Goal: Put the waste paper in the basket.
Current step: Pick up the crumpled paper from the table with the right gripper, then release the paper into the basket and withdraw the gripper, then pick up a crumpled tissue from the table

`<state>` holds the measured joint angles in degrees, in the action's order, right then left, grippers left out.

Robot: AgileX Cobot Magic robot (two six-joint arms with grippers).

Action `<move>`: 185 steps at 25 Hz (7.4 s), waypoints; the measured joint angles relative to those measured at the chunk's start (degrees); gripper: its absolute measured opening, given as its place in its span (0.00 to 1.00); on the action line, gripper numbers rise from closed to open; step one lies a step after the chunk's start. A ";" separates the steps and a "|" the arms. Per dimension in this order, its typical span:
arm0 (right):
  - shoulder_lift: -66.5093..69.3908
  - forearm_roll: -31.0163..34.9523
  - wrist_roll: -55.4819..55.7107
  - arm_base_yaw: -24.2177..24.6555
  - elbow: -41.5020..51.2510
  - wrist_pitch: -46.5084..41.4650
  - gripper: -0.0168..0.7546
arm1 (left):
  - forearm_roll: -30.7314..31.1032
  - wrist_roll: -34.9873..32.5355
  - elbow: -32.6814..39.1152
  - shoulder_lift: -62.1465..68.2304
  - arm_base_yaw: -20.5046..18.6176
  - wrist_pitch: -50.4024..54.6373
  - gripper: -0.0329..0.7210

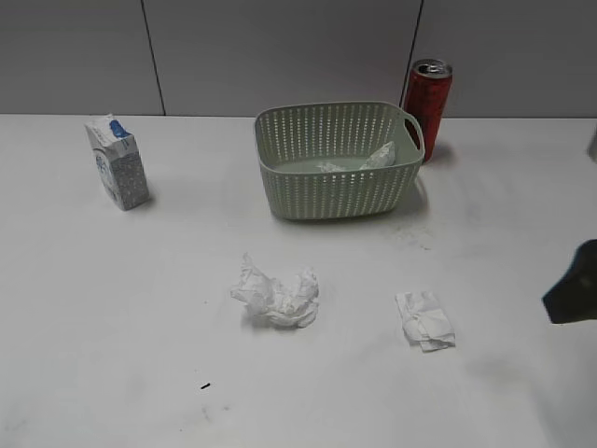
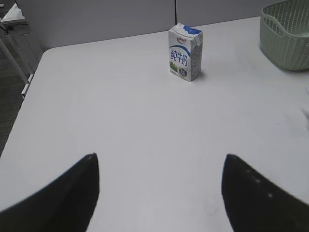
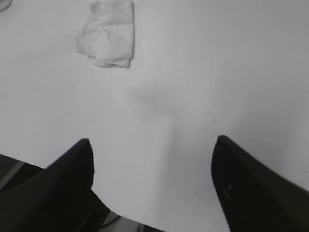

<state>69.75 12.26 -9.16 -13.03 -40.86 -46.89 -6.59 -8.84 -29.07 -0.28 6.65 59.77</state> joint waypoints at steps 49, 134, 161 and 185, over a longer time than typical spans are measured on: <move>29.85 -12.67 15.84 -18.70 -17.30 9.87 0.01 | 0.00 0.00 0.00 0.00 0.00 0.00 0.78; -23.01 -9.88 3.97 8.14 3.27 -7.09 0.74 | -14.35 -21.64 -30.04 76.15 22.79 -12.58 0.76; -69.99 -9.36 4.49 8.14 16.46 -6.98 0.74 | -9.12 -21.70 -51.92 119.02 35.29 -11.62 0.76; -69.99 -9.36 4.66 8.14 16.51 -7.04 0.70 | -8.70 -21.65 -54.97 124.61 38.27 -10.26 0.05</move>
<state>-0.24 2.90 -4.50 -4.89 -24.35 -53.92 -15.29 -30.50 -84.04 124.33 44.92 49.51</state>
